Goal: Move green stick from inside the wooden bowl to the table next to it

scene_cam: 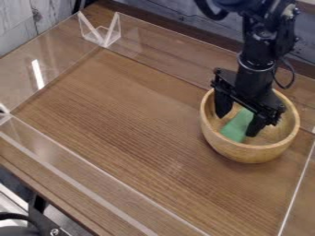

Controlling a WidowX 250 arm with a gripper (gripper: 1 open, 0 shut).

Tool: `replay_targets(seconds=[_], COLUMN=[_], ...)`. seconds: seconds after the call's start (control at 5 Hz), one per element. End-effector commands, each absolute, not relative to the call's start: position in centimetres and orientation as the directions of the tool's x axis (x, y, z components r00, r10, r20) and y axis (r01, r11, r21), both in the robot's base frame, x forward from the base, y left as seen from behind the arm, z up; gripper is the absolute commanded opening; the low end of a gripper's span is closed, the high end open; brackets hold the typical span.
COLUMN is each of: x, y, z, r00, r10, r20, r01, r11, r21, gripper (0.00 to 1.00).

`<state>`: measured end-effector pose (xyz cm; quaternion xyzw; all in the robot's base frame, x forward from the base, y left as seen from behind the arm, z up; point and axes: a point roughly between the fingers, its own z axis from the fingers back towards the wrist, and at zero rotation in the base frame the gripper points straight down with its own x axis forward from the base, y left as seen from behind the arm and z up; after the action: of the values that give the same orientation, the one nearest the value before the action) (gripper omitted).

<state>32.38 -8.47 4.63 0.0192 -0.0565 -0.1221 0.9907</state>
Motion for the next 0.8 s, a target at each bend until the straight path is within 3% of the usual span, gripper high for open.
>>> replay_targets(seconds=[0.0,0.2,0.4,0.6], x=[32.98,32.98,32.94,32.90], y=[-8.65,-8.65,-8.54,-8.28], z=[6.81,6.74,6.30,6.40], r00=[0.952,0.951,0.953,0.955], r10=[-0.246,-0.247,-0.242,-0.234], r20=[0.180,0.184,0.181,0.182], r01=[0.240,0.240,0.235,0.228], r11=[0.969,0.969,0.970,0.972], r21=[0.055,0.057,0.057,0.053], gripper=[1.00,1.00,0.00,0.00])
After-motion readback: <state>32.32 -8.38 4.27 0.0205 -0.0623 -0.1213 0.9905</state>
